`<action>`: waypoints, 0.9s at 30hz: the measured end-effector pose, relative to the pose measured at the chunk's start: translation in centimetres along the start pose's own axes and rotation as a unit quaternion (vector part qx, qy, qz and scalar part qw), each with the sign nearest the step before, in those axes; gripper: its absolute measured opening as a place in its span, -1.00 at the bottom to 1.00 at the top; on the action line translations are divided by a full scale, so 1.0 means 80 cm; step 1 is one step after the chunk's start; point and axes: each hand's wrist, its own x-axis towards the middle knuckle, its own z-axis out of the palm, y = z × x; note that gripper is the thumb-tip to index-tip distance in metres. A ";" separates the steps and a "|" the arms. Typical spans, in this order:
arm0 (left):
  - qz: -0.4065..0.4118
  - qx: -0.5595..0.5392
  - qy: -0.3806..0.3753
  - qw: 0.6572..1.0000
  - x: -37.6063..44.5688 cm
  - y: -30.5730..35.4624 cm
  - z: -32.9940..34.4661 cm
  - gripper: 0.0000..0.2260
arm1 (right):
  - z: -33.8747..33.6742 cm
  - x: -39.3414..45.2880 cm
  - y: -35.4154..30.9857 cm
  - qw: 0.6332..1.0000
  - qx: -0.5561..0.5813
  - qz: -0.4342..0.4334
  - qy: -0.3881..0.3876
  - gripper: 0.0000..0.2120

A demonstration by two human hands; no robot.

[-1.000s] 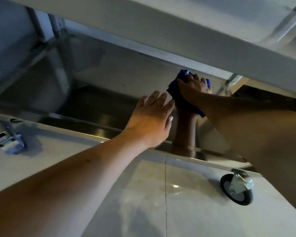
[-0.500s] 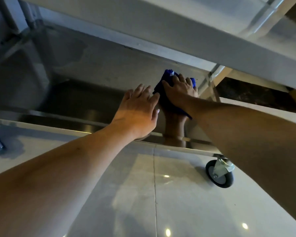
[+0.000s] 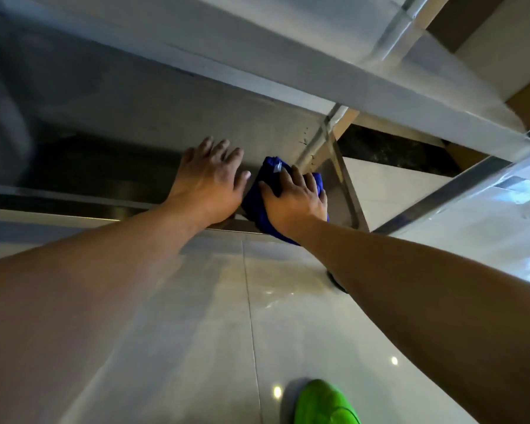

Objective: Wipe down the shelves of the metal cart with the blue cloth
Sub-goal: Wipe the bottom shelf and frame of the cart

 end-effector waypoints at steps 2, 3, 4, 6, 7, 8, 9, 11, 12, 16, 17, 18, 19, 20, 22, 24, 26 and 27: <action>0.012 0.000 0.006 1.000 -0.002 0.001 0.000 -0.48 | -0.005 -0.007 0.009 1.000 0.000 0.025 -0.005 -0.34; 0.017 -0.002 0.006 1.000 -0.002 0.002 -0.001 -0.48 | -0.008 -0.008 0.013 0.999 0.003 0.039 -0.004 -0.36; 0.020 -0.005 0.005 1.000 -0.003 0.002 -0.001 -0.48 | -0.011 -0.006 0.017 0.999 0.005 0.052 -0.004 -0.36; 0.022 -0.008 0.007 1.000 -0.004 0.001 -0.002 -0.49 | -0.017 0.002 0.024 0.997 0.012 0.081 -0.009 -0.36; 0.020 -0.009 0.009 1.000 -0.004 0.000 -0.002 -0.49 | -0.019 0.009 0.028 0.995 0.014 0.095 -0.011 -0.36; 0.017 -0.010 0.011 1.000 -0.005 -0.001 -0.002 -0.49 | -0.021 0.016 0.032 0.994 0.015 0.107 -0.012 -0.36; 0.014 -0.010 0.013 1.000 -0.004 -0.002 -0.002 -0.49 | -0.022 0.024 0.036 0.993 0.014 0.113 -0.012 -0.37; 0.013 -0.006 0.014 1.000 -0.003 -0.002 0.000 -0.48 | -0.022 0.043 0.045 0.993 0.007 0.118 -0.007 -0.37; 0.015 -0.003 0.011 1.000 -0.002 -0.002 0.000 -0.47 | -0.022 0.054 0.049 0.993 0.004 0.118 -0.001 -0.37; 0.019 0.016 -0.005 1.000 0.007 0.002 0.006 -0.45 | -0.021 0.110 0.061 0.996 0.005 0.095 0.003 -0.35; 0.018 0.021 -0.003 1.000 0.008 0.003 0.007 -0.44 | -0.022 0.126 0.063 0.996 0.006 0.091 0.003 -0.35; 0.016 0.025 0.003 1.000 0.009 0.004 0.008 -0.44 | -0.022 0.142 0.064 0.996 0.008 0.088 0.005 -0.34; 0.015 0.029 0.010 0.999 0.010 0.005 0.008 -0.45 | -0.022 0.157 0.065 0.996 0.008 0.084 0.006 -0.33; 0.016 0.030 0.016 0.999 0.010 0.006 0.009 -0.46 | -0.023 0.172 0.065 0.997 0.006 0.080 0.006 -0.33; 0.024 0.030 0.026 0.999 0.012 0.007 0.008 -0.49 | -0.022 0.198 0.065 0.997 0.001 0.075 0.003 -0.33; 0.028 0.032 0.039 0.998 0.015 0.010 0.007 -0.52 | -0.022 0.223 0.063 0.997 0.005 0.074 0.003 -0.32; 0.024 0.035 0.047 0.998 0.017 0.011 0.007 -0.53 | -0.023 0.246 0.057 0.997 0.011 0.073 0.003 -0.32; 0.020 0.034 0.050 0.998 0.018 0.011 0.007 -0.53 | -0.024 0.256 0.053 0.997 0.015 0.071 0.001 -0.32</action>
